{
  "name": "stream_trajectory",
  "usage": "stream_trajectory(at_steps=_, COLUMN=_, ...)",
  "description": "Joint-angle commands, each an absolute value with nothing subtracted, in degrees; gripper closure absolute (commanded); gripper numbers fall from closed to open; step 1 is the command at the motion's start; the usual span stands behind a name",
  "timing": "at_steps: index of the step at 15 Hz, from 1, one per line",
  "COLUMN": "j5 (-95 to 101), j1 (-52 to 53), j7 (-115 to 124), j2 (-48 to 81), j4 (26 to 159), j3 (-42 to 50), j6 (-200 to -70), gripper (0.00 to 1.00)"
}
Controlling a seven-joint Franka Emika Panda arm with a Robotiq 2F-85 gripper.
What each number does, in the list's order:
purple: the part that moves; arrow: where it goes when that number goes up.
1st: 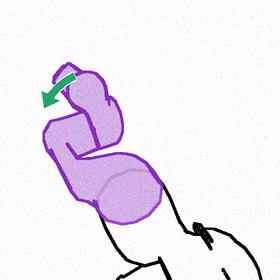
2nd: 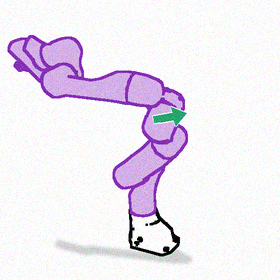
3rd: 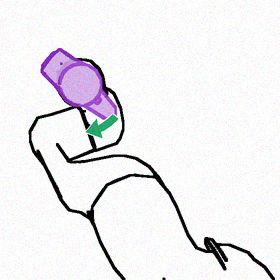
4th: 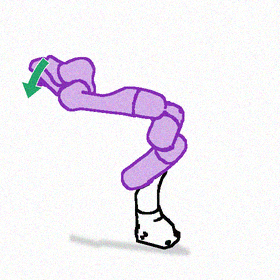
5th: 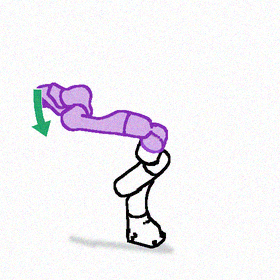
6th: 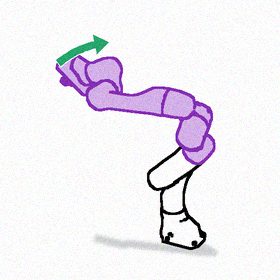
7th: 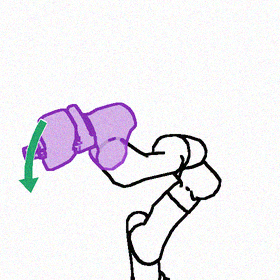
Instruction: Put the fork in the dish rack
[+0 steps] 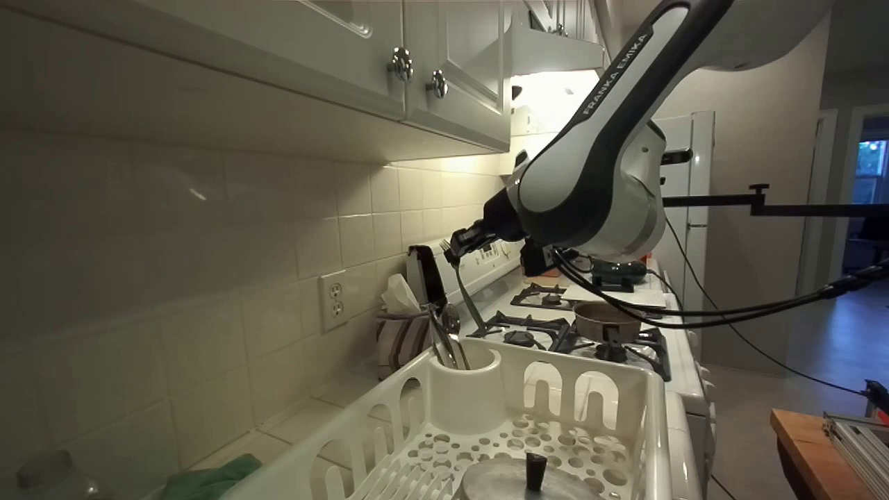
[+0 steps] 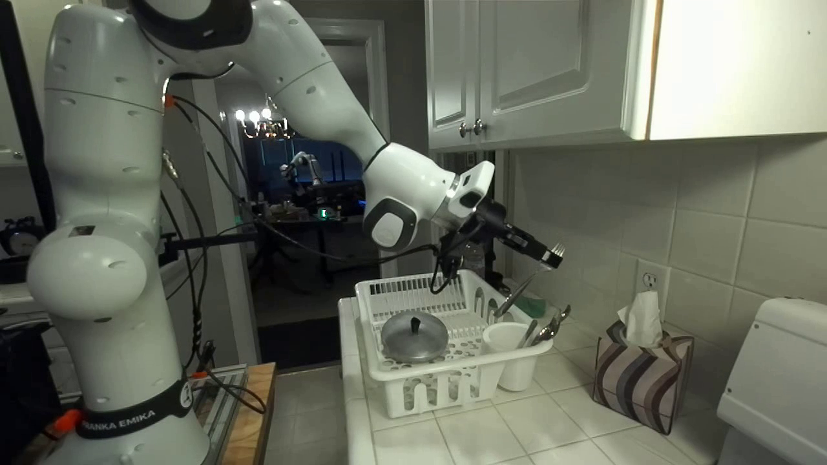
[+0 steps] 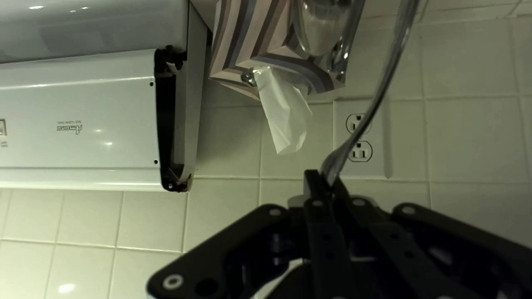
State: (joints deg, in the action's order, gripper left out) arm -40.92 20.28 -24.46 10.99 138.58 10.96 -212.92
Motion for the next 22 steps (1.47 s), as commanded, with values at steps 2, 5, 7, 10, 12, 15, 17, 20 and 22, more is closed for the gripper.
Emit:
stream_trajectory(at_steps=2, j5=-42.07, j1=20.33, j7=-24.64, j2=14.90, j4=136.28, j3=11.53, j6=-213.04, gripper=0.99)
stream_trajectory(at_steps=5, j5=-42.44, j1=19.94, j7=-22.03, j2=16.22, j4=134.78, j3=11.24, j6=-213.57, gripper=0.99)
stream_trajectory(at_steps=7, j5=-41.87, j1=19.92, j7=-20.47, j2=16.18, j4=134.62, j3=10.88, j6=-213.65, gripper=0.99)
stream_trajectory(at_steps=10, j5=-41.62, j1=20.27, j7=-19.79, j2=17.67, j4=134.28, j3=10.69, j6=-214.72, gripper=0.99)
stream_trajectory(at_steps=12, j5=-41.30, j1=20.51, j7=-19.89, j2=18.74, j4=134.50, j3=10.57, j6=-216.57, gripper=0.99)
stream_trajectory(at_steps=15, j5=-41.10, j1=20.74, j7=-19.41, j2=20.81, j4=134.60, j3=10.09, j6=-220.40, gripper=0.99)
stream_trajectory(at_steps=17, j5=-41.31, j1=20.94, j7=-18.97, j2=22.12, j4=134.60, j3=9.68, j6=-222.04, gripper=0.99)
stream_trajectory(at_steps=20, j5=-41.52, j1=21.04, j7=-18.56, j2=23.79, j4=134.56, j3=9.02, j6=-223.00, gripper=0.99)
stream_trajectory(at_steps=22, j5=-41.55, j1=21.18, j7=-18.44, j2=24.65, j4=134.76, j3=8.56, j6=-223.38, gripper=0.99)
